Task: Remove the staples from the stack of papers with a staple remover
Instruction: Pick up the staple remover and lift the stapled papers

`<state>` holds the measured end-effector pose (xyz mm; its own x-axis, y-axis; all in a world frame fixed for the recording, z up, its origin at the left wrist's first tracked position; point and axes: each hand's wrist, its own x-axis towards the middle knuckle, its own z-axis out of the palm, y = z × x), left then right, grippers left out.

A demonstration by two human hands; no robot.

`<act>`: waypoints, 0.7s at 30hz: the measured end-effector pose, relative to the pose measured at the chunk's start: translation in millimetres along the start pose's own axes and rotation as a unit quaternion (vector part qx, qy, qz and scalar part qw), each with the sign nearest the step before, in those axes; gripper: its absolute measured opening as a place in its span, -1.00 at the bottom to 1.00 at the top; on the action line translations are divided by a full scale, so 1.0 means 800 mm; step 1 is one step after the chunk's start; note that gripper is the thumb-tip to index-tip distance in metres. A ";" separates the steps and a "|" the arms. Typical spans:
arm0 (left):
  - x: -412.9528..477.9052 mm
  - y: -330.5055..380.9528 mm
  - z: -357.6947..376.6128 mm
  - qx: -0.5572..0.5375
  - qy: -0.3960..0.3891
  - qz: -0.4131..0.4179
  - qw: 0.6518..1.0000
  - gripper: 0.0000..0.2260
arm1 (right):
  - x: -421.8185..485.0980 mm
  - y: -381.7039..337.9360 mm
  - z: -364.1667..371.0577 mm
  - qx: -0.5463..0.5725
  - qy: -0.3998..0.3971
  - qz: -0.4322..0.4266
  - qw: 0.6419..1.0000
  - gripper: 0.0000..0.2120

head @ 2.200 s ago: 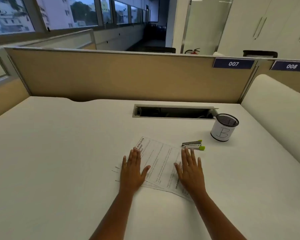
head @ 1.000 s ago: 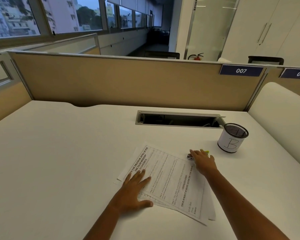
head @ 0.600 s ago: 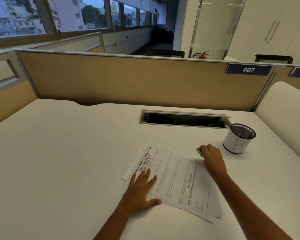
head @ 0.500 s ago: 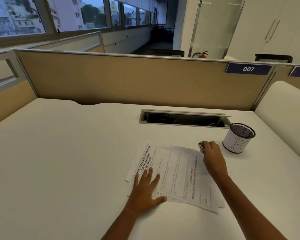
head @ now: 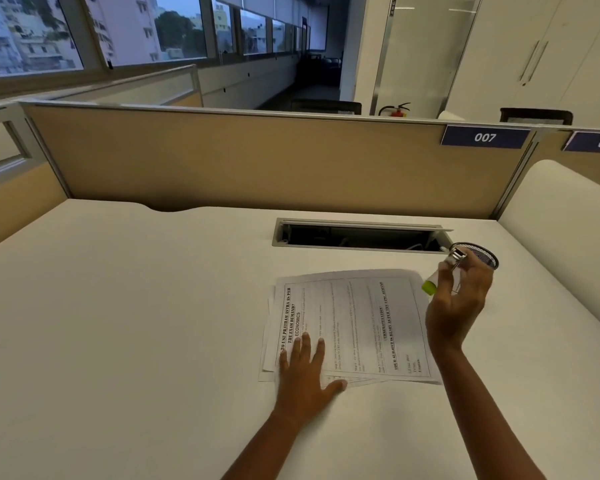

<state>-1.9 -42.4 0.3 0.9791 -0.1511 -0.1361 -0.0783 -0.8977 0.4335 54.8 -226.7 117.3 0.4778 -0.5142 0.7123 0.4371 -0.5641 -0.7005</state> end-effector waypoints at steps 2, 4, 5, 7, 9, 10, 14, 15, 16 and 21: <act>-0.002 -0.011 -0.009 -0.027 0.018 0.012 0.999 -0.31 | 0.004 -0.002 0.001 0.034 0.006 0.032 0.999 -0.76; -0.006 -0.023 -0.017 -0.025 0.038 0.017 0.999 -0.34 | 0.003 -0.001 0.001 0.056 0.000 0.051 0.997 -0.75; -0.009 -0.030 -0.020 -0.022 0.046 0.012 0.999 -0.36 | 0.000 0.000 0.000 0.063 -0.003 0.061 0.996 -0.75; -0.016 -0.040 -0.026 -0.018 0.064 -0.013 0.998 -0.40 | -0.007 0.005 -0.002 0.064 0.002 0.077 0.995 -0.74; -0.023 -0.048 -0.031 -0.023 0.104 -0.055 0.993 -0.46 | -0.015 0.013 -0.003 0.052 0.005 0.089 0.995 -0.74; -0.024 -0.049 -0.034 -0.028 0.130 -0.078 0.988 -0.50 | -0.019 0.017 -0.004 0.040 -0.005 0.091 0.995 -0.74; -0.027 -0.048 -0.046 -0.040 0.186 -0.122 0.974 -0.63 | -0.047 0.037 -0.002 -0.034 -0.154 0.107 0.982 -0.79; -0.025 -0.046 -0.048 -0.058 0.185 -0.132 0.972 -0.65 | -0.056 0.043 0.000 -0.059 -0.204 0.114 0.970 -0.79; -0.024 -0.043 -0.051 -0.091 0.181 -0.146 0.968 -0.66 | -0.065 0.048 0.000 -0.084 -0.251 0.119 0.957 -0.79; -0.013 -0.033 -0.066 -0.281 0.169 -0.217 0.919 -0.69 | -0.093 0.059 0.006 -0.208 -0.382 0.119 0.893 -0.73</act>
<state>-0.2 4.6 37.1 0.9054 0.3927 -0.1615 0.3493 -0.4726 0.8091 43.3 -212.0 31.4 0.9688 -0.1514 0.1961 0.0086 -0.7704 -0.6375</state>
